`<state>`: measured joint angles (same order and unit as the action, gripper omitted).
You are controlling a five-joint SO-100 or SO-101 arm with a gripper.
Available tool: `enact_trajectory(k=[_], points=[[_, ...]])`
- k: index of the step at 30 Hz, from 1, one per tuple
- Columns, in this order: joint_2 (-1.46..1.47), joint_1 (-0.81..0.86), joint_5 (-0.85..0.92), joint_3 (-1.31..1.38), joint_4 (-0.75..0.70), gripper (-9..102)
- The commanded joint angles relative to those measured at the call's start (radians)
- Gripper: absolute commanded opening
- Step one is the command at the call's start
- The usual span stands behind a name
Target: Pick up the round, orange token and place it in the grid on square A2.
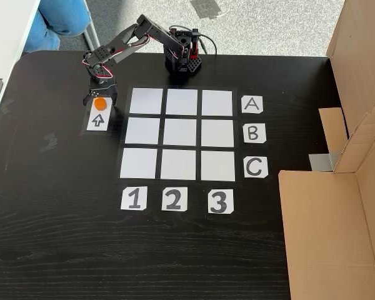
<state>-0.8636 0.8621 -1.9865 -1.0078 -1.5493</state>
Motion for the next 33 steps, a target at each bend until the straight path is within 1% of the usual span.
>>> enact_trajectory(k=[1,2,4,7,9,12,22,24,33], points=[[0.003,0.008,-0.012,0.038,-0.006,44],[0.003,0.009,-0.012,0.038,-0.006,44],[0.006,0.014,-0.021,0.038,-0.006,37],[0.014,0.018,-0.02,0.038,0.0,15],[0.02,0.021,-0.015,0.041,0.002,6],[0.026,0.026,-0.015,0.046,0.003,-1],[-0.015,0.066,0.006,0.044,0.005,-1],[-0.051,0.072,0.037,0.035,0.012,-1],[-0.316,0.101,0.273,-0.052,0.055,-1]])
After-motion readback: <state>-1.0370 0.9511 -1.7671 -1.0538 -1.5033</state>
